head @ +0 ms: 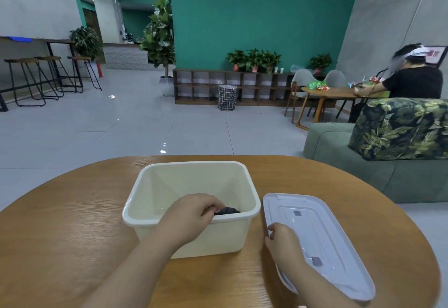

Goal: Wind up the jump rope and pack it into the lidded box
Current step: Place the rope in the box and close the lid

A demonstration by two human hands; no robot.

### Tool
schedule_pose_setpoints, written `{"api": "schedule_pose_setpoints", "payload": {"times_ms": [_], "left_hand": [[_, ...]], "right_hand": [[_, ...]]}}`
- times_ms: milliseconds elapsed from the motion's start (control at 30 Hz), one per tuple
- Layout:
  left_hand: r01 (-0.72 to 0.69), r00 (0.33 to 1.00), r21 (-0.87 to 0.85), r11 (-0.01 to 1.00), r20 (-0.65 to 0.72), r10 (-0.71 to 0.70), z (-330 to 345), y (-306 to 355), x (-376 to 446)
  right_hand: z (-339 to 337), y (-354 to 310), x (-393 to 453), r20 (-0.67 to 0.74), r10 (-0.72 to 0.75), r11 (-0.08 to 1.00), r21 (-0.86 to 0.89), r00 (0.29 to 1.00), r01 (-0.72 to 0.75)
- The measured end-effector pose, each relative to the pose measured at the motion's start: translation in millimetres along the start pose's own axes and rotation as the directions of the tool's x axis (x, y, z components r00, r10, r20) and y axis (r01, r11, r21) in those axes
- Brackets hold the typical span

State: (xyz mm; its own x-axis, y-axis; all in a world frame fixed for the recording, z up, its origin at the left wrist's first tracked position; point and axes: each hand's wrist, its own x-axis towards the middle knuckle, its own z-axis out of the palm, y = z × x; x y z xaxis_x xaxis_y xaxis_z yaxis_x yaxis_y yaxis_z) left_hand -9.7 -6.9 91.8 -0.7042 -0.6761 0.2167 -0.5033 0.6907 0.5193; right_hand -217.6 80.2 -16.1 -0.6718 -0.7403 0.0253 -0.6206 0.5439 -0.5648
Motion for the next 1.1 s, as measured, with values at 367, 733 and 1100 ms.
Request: {"api": "schedule_pose_setpoints", "payload": {"times_ms": [367,733,1100], "left_hand": [[0.056,0.998,-0.227,0.972,-0.013,-0.061,-1.2,-1.0,0.6],[0.047,0.97,-0.34,0.939,-0.209,-0.124,-44.3,-5.9,29.3],[-0.008,0.856,-0.341,0.94,-0.488,-0.17,-108.0,-23.4,27.5]], "right_hand": [[-74.0,-33.6,13.0,-0.195,-0.14,0.99,-0.021,0.971,0.138],[-115.7,-82.0,15.4,-0.479,-0.703,0.664,-0.178,0.525,0.727],[-122.8,-117.5,21.7,-0.618,-0.701,0.575,-0.193,0.357,0.795]]}}
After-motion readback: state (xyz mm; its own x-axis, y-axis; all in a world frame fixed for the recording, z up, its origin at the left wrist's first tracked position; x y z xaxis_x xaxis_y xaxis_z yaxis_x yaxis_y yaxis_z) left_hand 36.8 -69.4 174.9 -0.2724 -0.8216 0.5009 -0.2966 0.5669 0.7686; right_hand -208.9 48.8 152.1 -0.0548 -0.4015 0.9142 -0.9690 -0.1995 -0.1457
